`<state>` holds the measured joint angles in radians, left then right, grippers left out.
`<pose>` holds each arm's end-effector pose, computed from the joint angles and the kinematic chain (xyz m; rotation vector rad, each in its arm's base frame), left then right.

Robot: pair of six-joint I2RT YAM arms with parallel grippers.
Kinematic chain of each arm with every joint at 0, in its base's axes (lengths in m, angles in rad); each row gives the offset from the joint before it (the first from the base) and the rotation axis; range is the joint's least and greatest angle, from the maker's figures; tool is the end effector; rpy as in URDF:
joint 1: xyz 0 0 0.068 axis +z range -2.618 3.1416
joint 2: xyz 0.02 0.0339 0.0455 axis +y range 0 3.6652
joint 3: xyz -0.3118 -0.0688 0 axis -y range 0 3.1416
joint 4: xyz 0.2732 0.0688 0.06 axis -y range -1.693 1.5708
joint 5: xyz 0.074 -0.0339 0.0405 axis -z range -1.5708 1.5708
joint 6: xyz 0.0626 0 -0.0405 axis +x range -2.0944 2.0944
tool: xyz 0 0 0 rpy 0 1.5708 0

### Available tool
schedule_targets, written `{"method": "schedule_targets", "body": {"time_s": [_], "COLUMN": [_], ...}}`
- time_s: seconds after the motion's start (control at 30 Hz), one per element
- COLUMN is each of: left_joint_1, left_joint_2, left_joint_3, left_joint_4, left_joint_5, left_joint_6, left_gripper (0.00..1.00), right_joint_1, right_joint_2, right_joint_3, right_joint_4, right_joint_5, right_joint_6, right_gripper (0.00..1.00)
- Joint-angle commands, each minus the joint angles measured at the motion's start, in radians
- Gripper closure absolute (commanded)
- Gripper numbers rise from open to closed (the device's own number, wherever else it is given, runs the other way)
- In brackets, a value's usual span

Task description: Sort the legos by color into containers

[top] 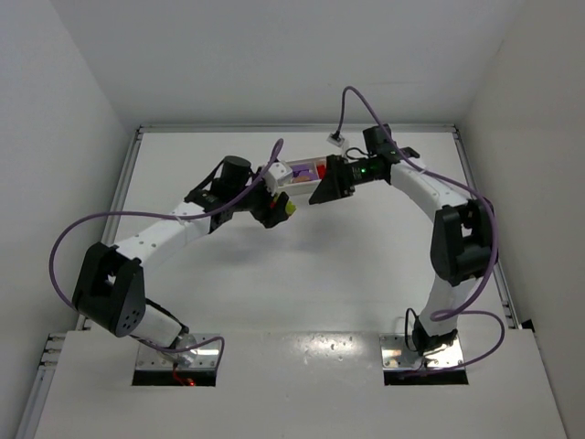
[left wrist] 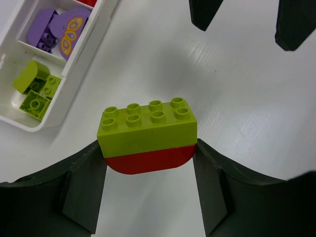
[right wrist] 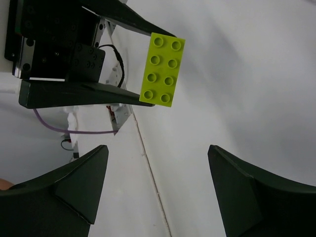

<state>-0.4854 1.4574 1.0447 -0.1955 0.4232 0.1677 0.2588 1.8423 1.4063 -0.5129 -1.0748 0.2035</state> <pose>0.3123 -0.1938 0.2938 0.9287 1.9815 -0.6409 0.4084 0.1651 0.2685 -0.5164 2.3439 1.5409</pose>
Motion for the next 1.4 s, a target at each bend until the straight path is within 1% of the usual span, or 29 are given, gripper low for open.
{"method": "schedule_targets", "body": {"time_s": [0.0, 0.1, 0.3, 0.77, 0.8, 0.83, 0.9, 0.93, 1.03, 1.07, 1.17, 1.27, 1.37], "left_joint_1": [-0.015, -0.015, -0.025, -0.025, -0.025, -0.025, -0.025, -0.025, -0.025, -0.025, -0.025, -0.025, -0.025], "left_joint_2": [-0.035, -0.035, -0.045, -0.054, -0.054, -0.054, -0.054, -0.054, -0.054, -0.054, -0.054, -0.063, -0.086], "left_joint_3": [0.048, 0.048, 0.048, 0.037, 0.026, 0.026, 0.026, 0.026, 0.017, 0.017, 0.006, -0.021, -0.058], "left_joint_4": [0.044, 0.054, 0.054, 0.073, 0.073, 0.082, 0.082, 0.082, 0.082, 0.082, 0.082, 0.082, 0.082], "left_joint_5": [-0.021, 0.012, 0.031, 0.06, 0.06, 0.069, 0.069, 0.069, 0.069, 0.078, 0.078, 0.078, 0.078], "left_joint_6": [0.0, -0.019, -0.019, -0.046, -0.046, -0.046, -0.056, -0.056, -0.056, -0.056, -0.056, -0.065, -0.065], "left_gripper": [1.0, 1.0, 1.0, 1.0, 1.0, 1.0, 1.0, 1.0, 1.0, 1.0, 1.0, 1.0, 1.0], "right_joint_1": [0.025, 0.043, 0.065, 0.137, 0.137, 0.148, 0.148, 0.148, 0.148, 0.148, 0.148, 0.134, 0.086], "right_joint_2": [-0.042, -0.032, 0.02, 0.106, 0.115, 0.115, 0.124, 0.124, 0.124, 0.124, 0.124, 0.111, 0.089], "right_joint_3": [-0.009, -0.009, 0.022, 0.112, 0.112, 0.112, 0.112, 0.112, 0.112, 0.112, 0.112, 0.112, 0.112], "right_joint_4": [-0.015, 0.031, 0.088, 0.137, 0.146, 0.146, 0.155, 0.155, 0.166, 0.166, 0.166, 0.175, 0.185], "right_joint_5": [-0.02, 0.001, 0.021, 0.061, 0.061, 0.061, 0.061, 0.061, 0.061, 0.061, 0.061, 0.061, 0.061], "right_joint_6": [-0.029, -0.015, 0.036, 0.094, 0.094, 0.103, 0.103, 0.103, 0.103, 0.103, 0.103, 0.103, 0.103], "right_gripper": [0.18, 0.18, 0.18, 0.18, 0.21, 0.36, 0.56, 0.69, 0.81, 0.88, 1.0, 1.0, 1.0]}}
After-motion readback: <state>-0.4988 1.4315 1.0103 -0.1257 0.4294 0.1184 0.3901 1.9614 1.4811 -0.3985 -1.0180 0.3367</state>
